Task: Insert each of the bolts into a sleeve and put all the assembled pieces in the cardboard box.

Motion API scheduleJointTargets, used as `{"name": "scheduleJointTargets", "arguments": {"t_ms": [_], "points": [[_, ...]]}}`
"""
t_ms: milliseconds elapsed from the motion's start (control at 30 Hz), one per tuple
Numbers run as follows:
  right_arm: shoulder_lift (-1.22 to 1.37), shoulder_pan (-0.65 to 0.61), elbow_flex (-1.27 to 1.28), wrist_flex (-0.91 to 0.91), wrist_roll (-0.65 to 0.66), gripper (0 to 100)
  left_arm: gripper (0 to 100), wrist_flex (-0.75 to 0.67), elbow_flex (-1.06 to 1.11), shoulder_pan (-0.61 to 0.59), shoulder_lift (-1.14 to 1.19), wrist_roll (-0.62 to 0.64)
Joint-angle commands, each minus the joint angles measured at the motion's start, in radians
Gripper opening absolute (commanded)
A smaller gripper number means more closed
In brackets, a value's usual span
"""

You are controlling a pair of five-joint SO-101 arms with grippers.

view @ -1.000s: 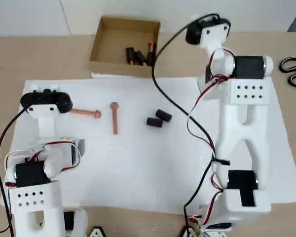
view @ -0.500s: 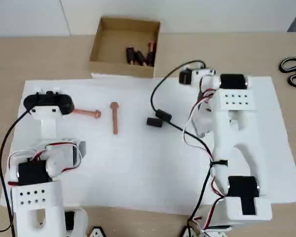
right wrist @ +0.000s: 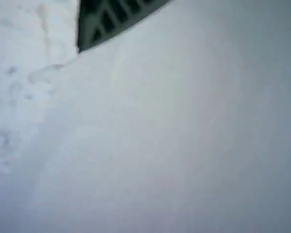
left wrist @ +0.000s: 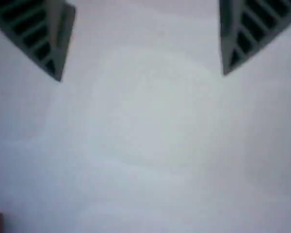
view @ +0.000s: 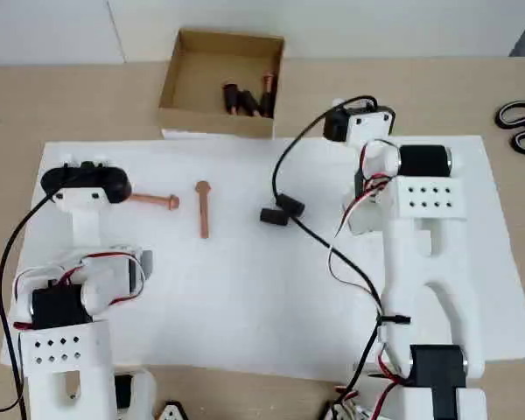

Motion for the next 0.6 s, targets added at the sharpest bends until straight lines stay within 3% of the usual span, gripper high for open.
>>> {"name": "scheduleJointTargets", "arguments": {"t_ms": [0, 200, 567], "points": [[-0.038, -0.051, 0.04, -0.041, -0.014, 20.2, 20, -0.023, -0.005, 0.002, -0.012, -0.005], [-0.047, -0.122, 0.092, -0.048, -0.018, 20.2, 20, -0.023, -0.004, 0.002, -0.012, -0.005], [-0.047, -0.122, 0.092, -0.062, -0.017, 20.2, 20, -0.023, -0.001, 0.002, -0.012, -0.005]]}}
